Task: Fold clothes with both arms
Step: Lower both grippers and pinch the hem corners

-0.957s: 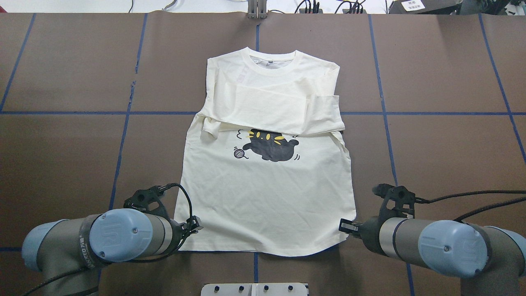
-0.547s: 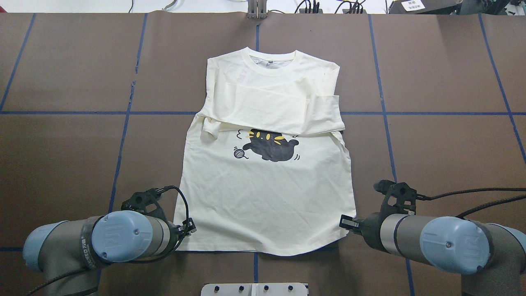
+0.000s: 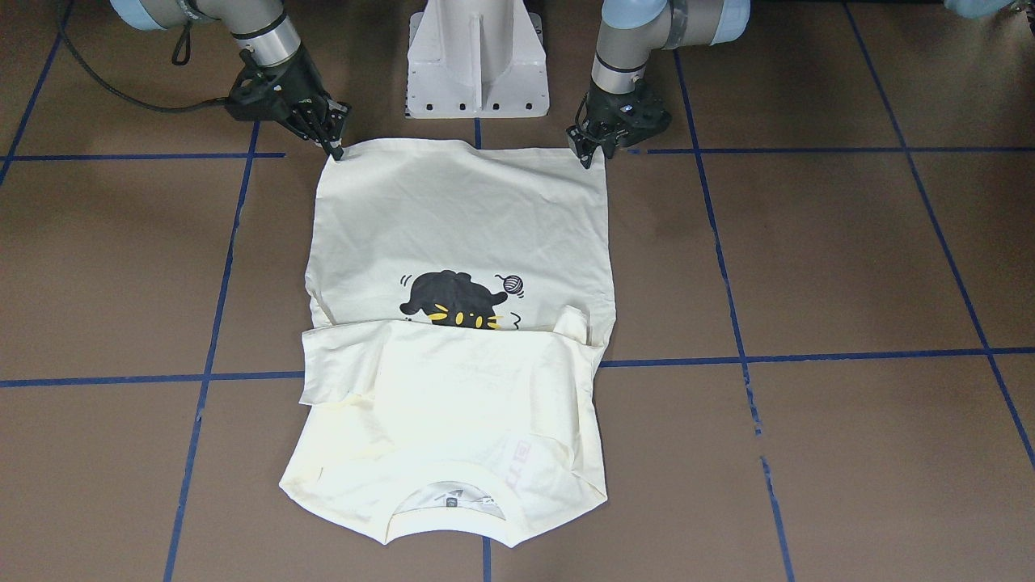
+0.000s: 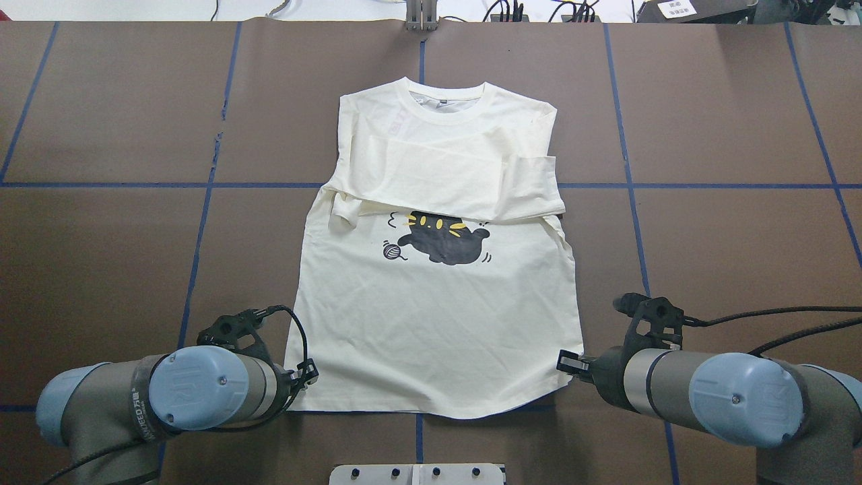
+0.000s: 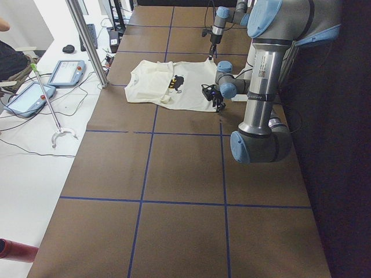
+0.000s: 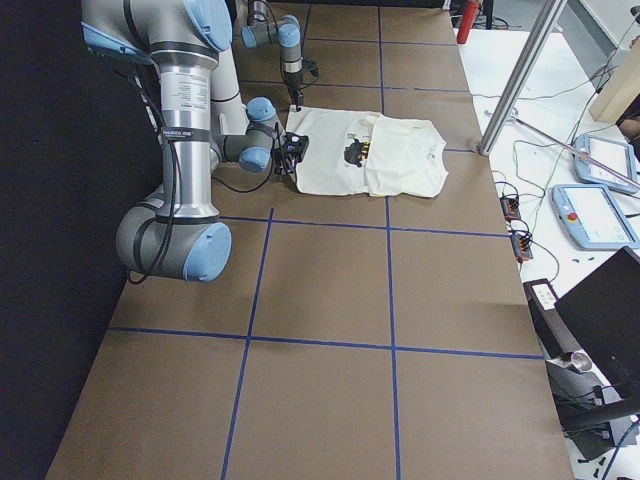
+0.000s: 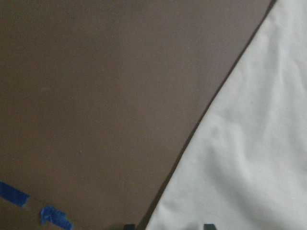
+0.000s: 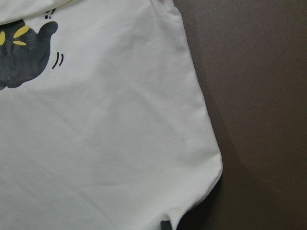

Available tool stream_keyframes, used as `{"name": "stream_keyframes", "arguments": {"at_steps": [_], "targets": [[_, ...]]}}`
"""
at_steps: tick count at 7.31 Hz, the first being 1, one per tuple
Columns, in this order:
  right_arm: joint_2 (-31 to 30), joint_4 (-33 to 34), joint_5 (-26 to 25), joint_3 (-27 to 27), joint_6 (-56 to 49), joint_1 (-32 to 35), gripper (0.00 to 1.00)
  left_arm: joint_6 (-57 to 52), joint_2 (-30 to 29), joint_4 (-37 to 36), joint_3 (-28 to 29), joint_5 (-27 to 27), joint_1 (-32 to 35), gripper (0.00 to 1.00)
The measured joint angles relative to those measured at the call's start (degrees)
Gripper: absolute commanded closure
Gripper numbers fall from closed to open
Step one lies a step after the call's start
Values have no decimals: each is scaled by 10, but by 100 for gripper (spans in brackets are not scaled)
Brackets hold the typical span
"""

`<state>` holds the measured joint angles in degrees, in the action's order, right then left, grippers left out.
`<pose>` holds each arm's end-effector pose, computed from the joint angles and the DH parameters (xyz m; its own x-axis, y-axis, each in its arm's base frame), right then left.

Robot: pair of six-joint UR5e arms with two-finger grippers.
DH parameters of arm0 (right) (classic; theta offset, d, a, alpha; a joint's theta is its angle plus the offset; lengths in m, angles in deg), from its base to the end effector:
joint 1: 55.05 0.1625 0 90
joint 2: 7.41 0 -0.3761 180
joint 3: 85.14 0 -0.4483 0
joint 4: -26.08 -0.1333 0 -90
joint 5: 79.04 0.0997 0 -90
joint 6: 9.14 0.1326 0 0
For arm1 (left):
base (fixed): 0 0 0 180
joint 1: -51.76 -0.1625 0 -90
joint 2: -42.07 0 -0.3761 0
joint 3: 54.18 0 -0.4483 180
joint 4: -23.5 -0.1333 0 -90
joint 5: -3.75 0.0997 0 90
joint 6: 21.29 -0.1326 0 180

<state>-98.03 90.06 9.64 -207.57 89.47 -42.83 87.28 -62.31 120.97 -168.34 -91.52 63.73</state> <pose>-0.5010 -0.2480 0.2885 0.4800 0.2571 0.8388 -0.3060 0.9451 -0.1146 0.5699 -0.2446 0.2675 0.5989 -0.4511 -0.6617 0.3509 0.8905 -0.2896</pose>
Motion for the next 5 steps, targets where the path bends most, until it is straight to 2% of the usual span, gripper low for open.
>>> {"name": "stream_keyframes", "arguments": {"at_steps": [4,5], "targets": [[0,0,1,1,0,1,100,-4,1,-2,0,-1,-6,70],[0,0,1,1,0,2,100,-4,1,-5,-2,-1,-8,73]]}}
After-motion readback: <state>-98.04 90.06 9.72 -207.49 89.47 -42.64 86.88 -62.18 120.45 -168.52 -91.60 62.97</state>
